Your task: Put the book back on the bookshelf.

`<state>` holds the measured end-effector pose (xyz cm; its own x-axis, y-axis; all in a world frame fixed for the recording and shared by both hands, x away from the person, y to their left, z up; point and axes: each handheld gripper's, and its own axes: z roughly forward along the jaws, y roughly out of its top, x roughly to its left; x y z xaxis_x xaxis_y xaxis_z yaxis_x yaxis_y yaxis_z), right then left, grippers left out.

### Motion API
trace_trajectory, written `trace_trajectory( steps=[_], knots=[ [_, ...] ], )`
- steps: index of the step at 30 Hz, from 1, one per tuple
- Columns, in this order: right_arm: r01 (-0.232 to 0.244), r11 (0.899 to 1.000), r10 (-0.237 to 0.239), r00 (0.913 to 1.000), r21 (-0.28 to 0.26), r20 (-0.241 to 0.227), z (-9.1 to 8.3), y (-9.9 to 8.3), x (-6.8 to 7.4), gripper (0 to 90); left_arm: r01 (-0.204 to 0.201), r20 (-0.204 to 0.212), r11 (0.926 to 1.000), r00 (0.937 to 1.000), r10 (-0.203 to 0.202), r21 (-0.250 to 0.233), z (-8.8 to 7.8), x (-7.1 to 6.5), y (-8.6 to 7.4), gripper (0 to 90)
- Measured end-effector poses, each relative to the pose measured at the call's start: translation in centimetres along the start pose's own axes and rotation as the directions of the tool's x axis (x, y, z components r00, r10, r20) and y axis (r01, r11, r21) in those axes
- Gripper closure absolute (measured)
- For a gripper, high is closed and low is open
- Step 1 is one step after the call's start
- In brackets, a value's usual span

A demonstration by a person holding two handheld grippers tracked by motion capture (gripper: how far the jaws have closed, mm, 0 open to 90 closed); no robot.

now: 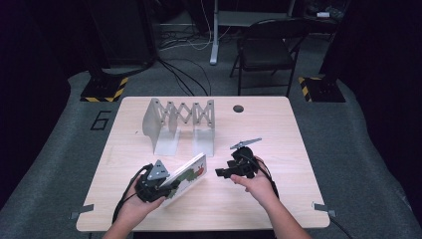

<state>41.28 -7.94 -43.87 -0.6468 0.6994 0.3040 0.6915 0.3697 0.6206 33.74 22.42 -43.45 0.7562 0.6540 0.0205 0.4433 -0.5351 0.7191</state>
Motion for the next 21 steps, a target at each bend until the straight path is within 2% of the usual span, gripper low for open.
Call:
trace_trajectory(
  steps=[4,5,7,11,21],
  knots=[
    [0.000,1.000,0.000,1.0000,-0.005,0.005,0.0,0.0,0.0,35.4,0.021,-0.013,0.9998,0.9997,-0.021,0.002,-0.5,0.6,-0.4,75.8],
    [-0.003,1.000,0.003,1.0000,-0.007,0.006,0.1,0.0,0.0,35.4,0.016,-0.031,0.9999,0.9994,-0.016,0.005,-0.6,0.7,-0.5,75.8],
    [0.009,1.000,-0.009,1.0000,-0.001,0.004,0.1,0.1,-0.1,35.4,0.020,-0.035,0.9997,0.9992,-0.019,0.012,-1.0,1.0,-0.7,75.8],
    [0.011,1.000,-0.011,0.9999,-0.003,-0.004,0.4,0.3,0.0,35.4,0.041,-0.058,0.9992,0.9975,-0.041,0.002,-1.5,1.5,-1.2,75.8],
    [0.016,1.000,-0.016,0.9997,0.010,-0.019,1.1,0.7,0.4,35.3,0.081,-0.114,0.9966,0.9900,-0.082,-0.012,-3.3,2.8,-2.1,75.8]
  ],
)
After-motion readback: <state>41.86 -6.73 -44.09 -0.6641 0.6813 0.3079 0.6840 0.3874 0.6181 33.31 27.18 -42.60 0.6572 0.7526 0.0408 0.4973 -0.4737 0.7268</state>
